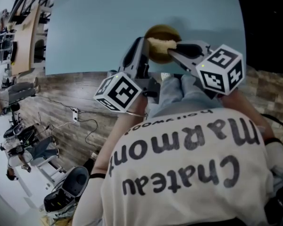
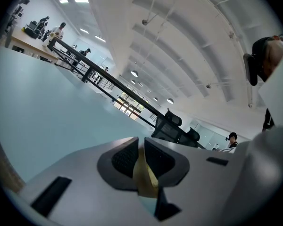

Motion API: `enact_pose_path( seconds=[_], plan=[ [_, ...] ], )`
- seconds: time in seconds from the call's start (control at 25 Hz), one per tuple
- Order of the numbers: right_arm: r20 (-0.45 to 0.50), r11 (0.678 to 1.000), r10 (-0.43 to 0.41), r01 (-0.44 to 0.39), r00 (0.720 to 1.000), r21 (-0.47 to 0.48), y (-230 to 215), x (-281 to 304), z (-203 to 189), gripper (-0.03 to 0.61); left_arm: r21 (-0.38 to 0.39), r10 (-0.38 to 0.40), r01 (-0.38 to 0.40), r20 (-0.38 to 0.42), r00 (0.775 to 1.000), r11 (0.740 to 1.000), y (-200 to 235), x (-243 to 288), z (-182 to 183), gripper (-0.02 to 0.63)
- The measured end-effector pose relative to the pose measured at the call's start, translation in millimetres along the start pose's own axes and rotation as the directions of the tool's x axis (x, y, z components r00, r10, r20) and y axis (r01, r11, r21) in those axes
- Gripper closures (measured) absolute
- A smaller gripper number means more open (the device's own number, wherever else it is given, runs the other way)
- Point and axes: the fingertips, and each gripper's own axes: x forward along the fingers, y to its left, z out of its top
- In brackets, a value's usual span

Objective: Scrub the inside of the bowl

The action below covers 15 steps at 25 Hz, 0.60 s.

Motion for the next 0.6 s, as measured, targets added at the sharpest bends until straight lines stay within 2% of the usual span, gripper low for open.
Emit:
enact_pose_path(
  seconds=[0.2, 0.6],
  plan=[
    [0.017, 0.999, 0.044, -0.044, 0.999, 0.016, 13, -9, 2, 0.505, 0.020, 0.009, -0.009, 0.033, 0.999, 1.000, -8, -7, 1, 0.577],
    [-0.023, 0.987, 0.149, -0.150, 0.989, -0.053, 44, -3, -9, 0.505, 0.083, 0.066, -0.080, 0.157, 0.985, 0.993, 3, -18, 12, 0.578]
  ],
)
